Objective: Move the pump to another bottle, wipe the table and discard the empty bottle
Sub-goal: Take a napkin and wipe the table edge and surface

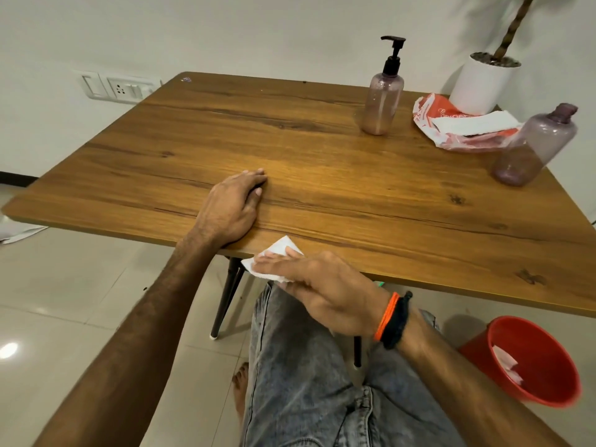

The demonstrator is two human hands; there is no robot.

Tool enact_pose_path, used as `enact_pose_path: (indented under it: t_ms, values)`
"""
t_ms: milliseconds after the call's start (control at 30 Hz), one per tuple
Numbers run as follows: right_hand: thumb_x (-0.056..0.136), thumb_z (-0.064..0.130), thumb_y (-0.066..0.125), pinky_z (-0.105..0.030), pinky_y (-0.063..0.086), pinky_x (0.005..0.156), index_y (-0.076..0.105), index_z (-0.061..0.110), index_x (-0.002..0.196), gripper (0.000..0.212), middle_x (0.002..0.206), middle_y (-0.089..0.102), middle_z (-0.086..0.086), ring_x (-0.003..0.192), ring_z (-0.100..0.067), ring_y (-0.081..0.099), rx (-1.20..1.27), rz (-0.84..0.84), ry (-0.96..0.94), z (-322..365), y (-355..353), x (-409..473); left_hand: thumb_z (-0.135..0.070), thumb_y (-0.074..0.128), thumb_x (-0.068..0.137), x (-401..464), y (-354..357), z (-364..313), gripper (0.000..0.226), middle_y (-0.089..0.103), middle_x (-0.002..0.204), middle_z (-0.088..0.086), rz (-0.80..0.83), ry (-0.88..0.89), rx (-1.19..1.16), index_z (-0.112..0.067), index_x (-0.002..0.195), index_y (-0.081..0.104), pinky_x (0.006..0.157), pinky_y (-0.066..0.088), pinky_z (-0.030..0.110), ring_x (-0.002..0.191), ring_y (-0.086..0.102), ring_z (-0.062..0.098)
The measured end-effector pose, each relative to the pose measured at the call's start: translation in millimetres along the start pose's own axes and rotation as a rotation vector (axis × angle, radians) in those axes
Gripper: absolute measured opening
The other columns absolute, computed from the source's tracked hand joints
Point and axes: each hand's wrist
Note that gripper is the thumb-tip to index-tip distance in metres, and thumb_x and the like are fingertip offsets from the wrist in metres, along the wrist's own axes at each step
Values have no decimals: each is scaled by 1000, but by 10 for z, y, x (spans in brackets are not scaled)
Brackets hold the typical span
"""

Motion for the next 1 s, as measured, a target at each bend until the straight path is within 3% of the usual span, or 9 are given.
enact_pose_path:
  t_ms: [67,167,233,400,500,567,767,933,1000]
  values:
    - [99,21,48,-32,45,72,63,0,119,33,81,62,-15,74,-19,54,324,-17,36,10,-86,-9,-18,43,101,-10,-7,1,40,45,151,0,11,-8,7,-14,139,51,118,27,42,143,36,19]
    - [94,24,53,-46,41,85,59,-15,110,42,111,59,-39,91,-32,53,932,-178,101,-58,-217,-5,-20,43,101,-43,-24,22,41,43,152,-2,28,-23,7,-16,141,49,119,25,45,144,33,19]
    - [95,19,53,-41,49,85,66,-3,108,29,111,68,-26,94,-28,62,1050,-304,136,-110,-328,27,-20,42,101,-81,-34,45,41,43,152,-2,21,-30,11,-17,141,49,119,26,45,144,34,18]
    - [101,16,47,-16,42,75,62,23,130,33,86,68,11,82,6,56,69,-503,160,-245,-546,118,-22,43,101,-130,-48,82,40,45,151,-4,-5,-33,12,-18,139,51,118,27,43,143,35,16]
    - [101,12,43,-21,38,108,49,24,142,43,135,61,0,127,-8,53,-158,-328,246,-277,-487,185,-23,42,101,-134,-43,84,40,44,151,-5,-1,-43,14,-19,140,50,119,26,45,143,34,16]
    - [100,7,40,-33,31,117,42,19,147,48,149,47,-10,137,-22,44,-250,-187,289,-300,-399,208,-23,42,101,-136,-38,79,40,44,151,-5,-2,-43,19,-19,140,50,119,26,45,143,34,16]
    - [96,-1,38,-20,0,120,32,12,150,57,160,25,-3,149,-10,18,-343,-128,145,-227,-114,222,-22,43,101,-129,-24,93,40,45,151,-3,-9,-45,13,-18,140,51,118,27,45,143,35,17]
    - [94,-2,41,-29,10,124,33,13,150,59,159,29,-3,148,-11,20,-345,-46,-25,-34,97,144,-20,44,100,-127,-9,112,39,48,149,-1,-22,-25,16,-16,138,53,117,29,45,142,38,18]
    - [98,1,42,-27,28,117,43,13,145,49,147,49,7,138,-5,40,-164,-27,-45,30,66,102,-20,44,100,-124,-10,114,39,48,149,-1,-25,-23,20,-16,138,53,117,30,45,142,38,19]
Point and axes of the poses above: each hand's wrist, its own x-axis towards the middle knuckle, its own y-axis out of the palm, z = x × y
